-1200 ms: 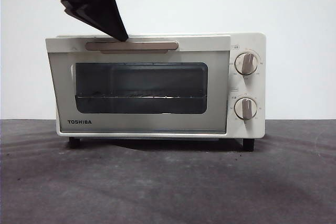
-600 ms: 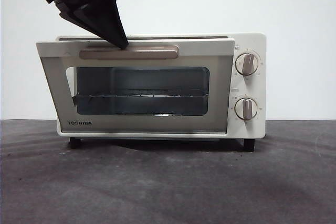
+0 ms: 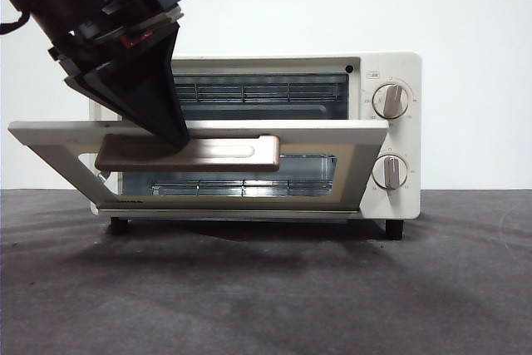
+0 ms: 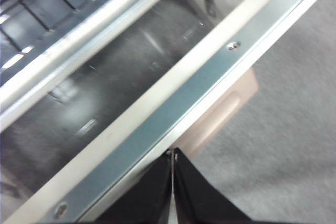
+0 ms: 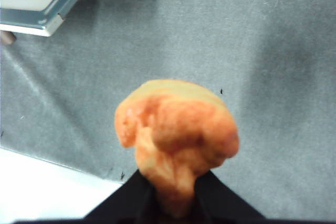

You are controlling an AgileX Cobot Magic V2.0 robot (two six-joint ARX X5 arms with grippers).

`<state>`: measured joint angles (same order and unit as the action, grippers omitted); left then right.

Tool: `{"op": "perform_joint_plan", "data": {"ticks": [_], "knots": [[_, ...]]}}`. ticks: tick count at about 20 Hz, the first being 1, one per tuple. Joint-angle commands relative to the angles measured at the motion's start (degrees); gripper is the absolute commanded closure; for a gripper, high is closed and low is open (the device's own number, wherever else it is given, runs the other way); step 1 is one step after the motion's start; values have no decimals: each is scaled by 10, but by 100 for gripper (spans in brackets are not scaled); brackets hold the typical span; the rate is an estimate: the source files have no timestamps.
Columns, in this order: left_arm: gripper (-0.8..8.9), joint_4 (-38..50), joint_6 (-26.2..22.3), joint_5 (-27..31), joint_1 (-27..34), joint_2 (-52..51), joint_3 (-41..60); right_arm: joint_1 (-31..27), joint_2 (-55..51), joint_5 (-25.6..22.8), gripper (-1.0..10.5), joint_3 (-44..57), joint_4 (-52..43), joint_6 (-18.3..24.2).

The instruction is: The left arm flap open the oven, the right arm pick bread and place it into oven, the left arm flap close the oven

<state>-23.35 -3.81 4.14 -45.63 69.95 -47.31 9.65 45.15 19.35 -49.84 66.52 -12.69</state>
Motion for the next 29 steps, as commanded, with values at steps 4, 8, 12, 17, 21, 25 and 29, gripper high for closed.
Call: {"op": "perform_joint_plan", "data": {"ticks": [4, 8, 12, 17, 21, 25, 29], "knots": [[798, 24, 35, 38, -5, 3, 26, 1, 4, 2, 938, -11, -12, 3], [798, 20, 45, 38, -21, 3, 40, 1, 4, 2, 938, -11, -21, 3], [798, 6, 48, 31, -36, 3, 43, 1, 4, 1, 938, -11, -22, 3], [798, -3, 48, 9, -49, 3, 43, 1, 4, 2, 938, -11, -31, 3], [798, -14, 51, 2, -57, -10, 43, 2, 4, 9, 938, -11, -31, 3], [798, -40, 78, 1, -64, -90, 38, 14, 5, 88, 938, -11, -71, 0], [798, -85, 113, 1, -64, -210, 38, 83, 24, 106, 938, -11, -163, -55]]}}
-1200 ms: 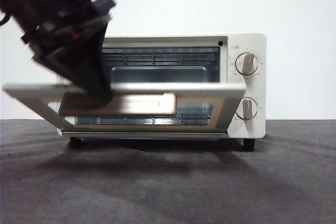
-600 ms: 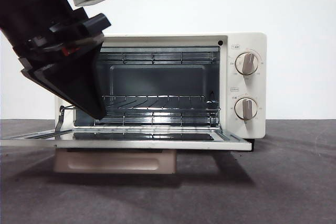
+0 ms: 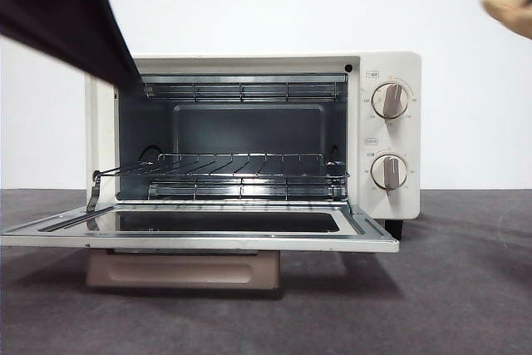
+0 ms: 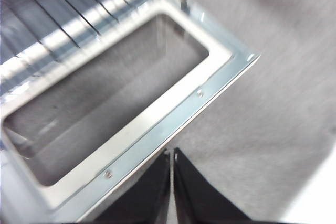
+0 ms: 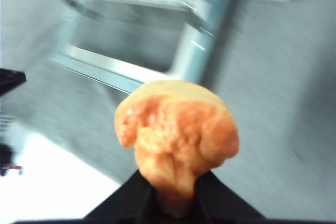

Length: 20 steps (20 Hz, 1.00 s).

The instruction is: The left arm flap open the oven, the right arm pick bread and place it into oven, the left arm flap close the oven

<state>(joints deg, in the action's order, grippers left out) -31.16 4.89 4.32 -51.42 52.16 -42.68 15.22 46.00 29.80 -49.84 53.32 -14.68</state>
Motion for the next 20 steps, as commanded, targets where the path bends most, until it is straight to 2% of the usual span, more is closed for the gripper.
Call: {"op": "perform_joint_plan", "data": {"ticks": [1, 4, 7, 14, 20], "knots": [[798, -15, 39, -2, -6, -61, -8, 51, 28, 2, 938, -11, -57, -51], [798, -29, 77, -6, -6, -136, -8, 139, 89, -15, 938, -11, -157, -103], [798, -40, 106, -20, -6, -194, -8, 201, 164, -31, 938, -12, -259, -150], [798, -50, 108, 2, -6, -260, -8, 238, 278, -34, 938, -13, -434, -223], [798, -68, 107, 19, -6, -285, -8, 238, 348, -88, 938, -15, -543, -276]]}}
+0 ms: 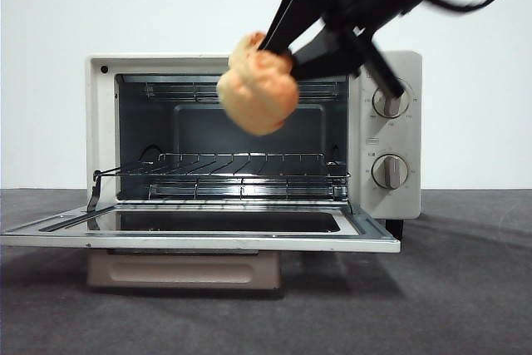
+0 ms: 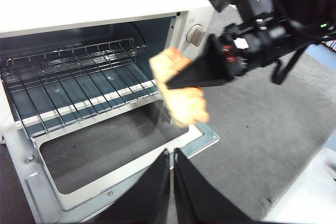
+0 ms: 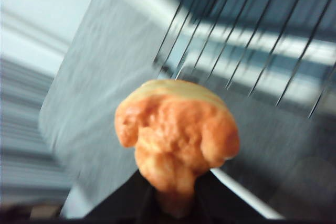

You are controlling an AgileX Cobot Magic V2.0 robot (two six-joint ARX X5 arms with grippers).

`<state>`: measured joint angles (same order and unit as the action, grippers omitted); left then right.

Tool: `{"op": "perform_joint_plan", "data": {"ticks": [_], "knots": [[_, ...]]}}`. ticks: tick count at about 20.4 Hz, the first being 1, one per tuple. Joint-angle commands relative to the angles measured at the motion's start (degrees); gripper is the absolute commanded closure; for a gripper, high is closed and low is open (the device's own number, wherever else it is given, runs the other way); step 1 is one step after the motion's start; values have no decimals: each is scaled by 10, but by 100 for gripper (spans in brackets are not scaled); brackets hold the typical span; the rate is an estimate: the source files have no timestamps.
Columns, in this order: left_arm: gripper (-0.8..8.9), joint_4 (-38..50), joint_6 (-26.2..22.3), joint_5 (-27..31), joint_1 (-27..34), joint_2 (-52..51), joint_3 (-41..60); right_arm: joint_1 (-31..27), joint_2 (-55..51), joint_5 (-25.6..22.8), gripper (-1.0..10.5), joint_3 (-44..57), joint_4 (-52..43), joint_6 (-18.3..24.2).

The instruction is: The left arm flap open the oven, the right arm pick bread and place it into oven, the left arm flap close the oven

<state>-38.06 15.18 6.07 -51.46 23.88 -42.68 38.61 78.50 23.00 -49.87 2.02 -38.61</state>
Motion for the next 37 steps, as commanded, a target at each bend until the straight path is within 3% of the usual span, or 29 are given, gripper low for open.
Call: {"op": "perform_joint_plan", "data": {"ticks": [1, 15, 24, 32, 37], "knots": [[798, -1, 4, 2, -6, -4, -8, 4, 33, -33, 938, -17, -40, -44], [798, -27, 4, 2, -6, -9, -10, 2, 150, -212, 938, -80, -101, -132], [798, -33, 3, 2, -6, -12, -17, 3, 156, -248, 914, -80, -130, -133], [798, -37, 3, 1, -6, -12, -19, 3, 156, -265, 650, -80, -114, -133], [798, -40, 3, 1, -6, -12, -19, 7, 154, -257, 603, -80, -113, -131]]}}
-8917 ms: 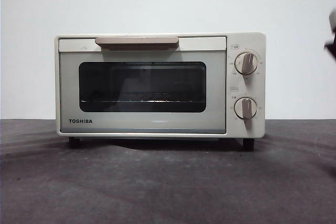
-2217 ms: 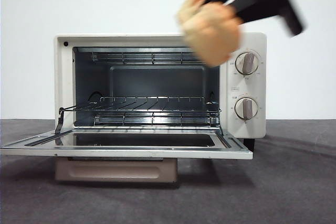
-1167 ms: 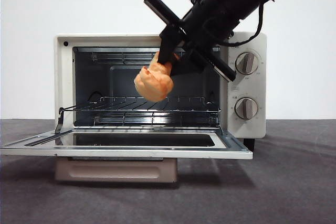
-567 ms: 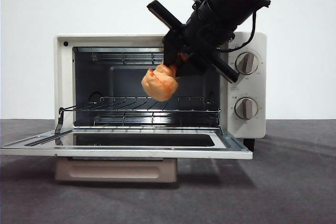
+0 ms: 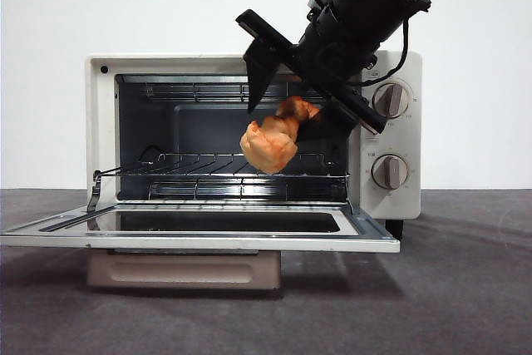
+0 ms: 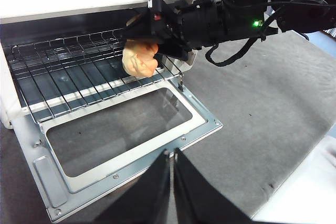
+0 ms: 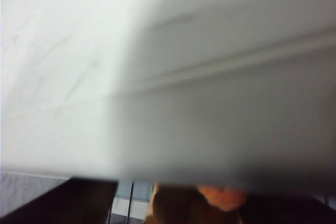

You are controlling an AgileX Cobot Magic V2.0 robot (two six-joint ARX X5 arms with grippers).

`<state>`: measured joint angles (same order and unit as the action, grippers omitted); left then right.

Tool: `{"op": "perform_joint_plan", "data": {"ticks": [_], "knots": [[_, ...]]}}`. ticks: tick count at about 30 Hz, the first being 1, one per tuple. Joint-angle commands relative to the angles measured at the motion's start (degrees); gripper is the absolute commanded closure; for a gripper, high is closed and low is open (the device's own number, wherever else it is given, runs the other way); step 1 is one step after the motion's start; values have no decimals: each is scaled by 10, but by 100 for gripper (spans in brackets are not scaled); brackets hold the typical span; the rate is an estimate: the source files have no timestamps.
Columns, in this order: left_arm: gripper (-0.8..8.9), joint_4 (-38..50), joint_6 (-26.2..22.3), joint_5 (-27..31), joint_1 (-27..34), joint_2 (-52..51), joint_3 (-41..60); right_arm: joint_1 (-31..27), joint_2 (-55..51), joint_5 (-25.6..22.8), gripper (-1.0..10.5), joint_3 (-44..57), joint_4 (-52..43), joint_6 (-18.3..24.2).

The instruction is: The left arm flap open the oven, the right arm pick bread and place it into oven, the left arm flap close the oven

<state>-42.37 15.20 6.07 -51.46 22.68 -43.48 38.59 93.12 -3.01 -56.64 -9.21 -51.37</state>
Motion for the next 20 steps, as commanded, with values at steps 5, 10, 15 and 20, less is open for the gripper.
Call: {"op": "perform_joint_plan", "data": {"ticks": [5, 10, 15, 20], "knots": [[798, 3, 3, 1, -6, 0, -11, 10, -3, 13, 585, -12, 10, 2], [798, 3, 3, 1, -6, 0, -11, 10, -16, 11, 561, -12, 32, 10], [798, 3, 3, 1, -6, 0, -11, 10, -19, 13, 540, -12, 34, 10], [798, 3, 5, 1, -6, 0, -11, 10, -19, 12, 477, -12, 37, 10]]}}
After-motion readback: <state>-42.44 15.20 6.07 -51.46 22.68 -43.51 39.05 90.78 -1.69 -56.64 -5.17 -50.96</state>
